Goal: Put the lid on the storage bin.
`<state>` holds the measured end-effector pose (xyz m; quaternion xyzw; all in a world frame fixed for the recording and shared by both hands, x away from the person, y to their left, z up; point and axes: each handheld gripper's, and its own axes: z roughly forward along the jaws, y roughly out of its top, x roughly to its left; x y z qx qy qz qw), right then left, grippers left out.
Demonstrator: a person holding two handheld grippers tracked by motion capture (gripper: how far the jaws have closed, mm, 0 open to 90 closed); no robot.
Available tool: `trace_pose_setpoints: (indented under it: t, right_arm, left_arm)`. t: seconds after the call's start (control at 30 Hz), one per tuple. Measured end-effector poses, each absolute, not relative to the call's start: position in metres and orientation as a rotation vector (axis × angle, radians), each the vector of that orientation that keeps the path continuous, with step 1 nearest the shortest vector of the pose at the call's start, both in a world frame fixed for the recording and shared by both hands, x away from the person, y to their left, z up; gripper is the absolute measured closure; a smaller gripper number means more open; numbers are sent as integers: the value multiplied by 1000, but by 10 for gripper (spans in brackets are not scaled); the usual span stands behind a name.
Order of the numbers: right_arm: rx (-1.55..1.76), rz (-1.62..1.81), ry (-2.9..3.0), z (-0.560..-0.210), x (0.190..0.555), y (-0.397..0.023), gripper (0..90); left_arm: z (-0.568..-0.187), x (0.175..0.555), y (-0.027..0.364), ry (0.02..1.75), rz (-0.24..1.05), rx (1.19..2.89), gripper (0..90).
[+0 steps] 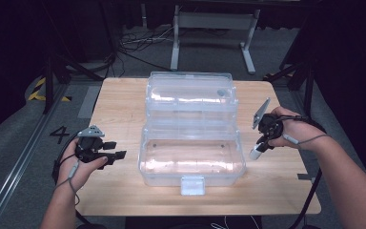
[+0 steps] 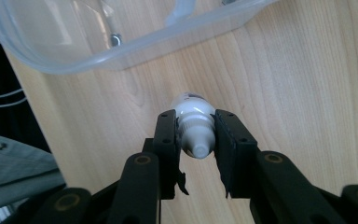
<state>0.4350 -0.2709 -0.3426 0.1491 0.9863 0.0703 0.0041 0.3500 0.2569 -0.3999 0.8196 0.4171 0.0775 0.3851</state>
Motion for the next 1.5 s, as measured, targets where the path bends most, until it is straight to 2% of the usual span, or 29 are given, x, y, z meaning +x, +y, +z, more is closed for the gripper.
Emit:
trace_pose_setpoints:
  t: [0.87, 1.5]
  right_arm:
    - [311, 241, 3097, -285, 407, -238, 710]
    - [122, 207, 3122, -273, 388, -199, 710]
  left_arm:
    - [-402, 351, 258, 1074, 196, 2089, 411]
    - [-402, 352, 259, 1075, 191, 2089, 411]
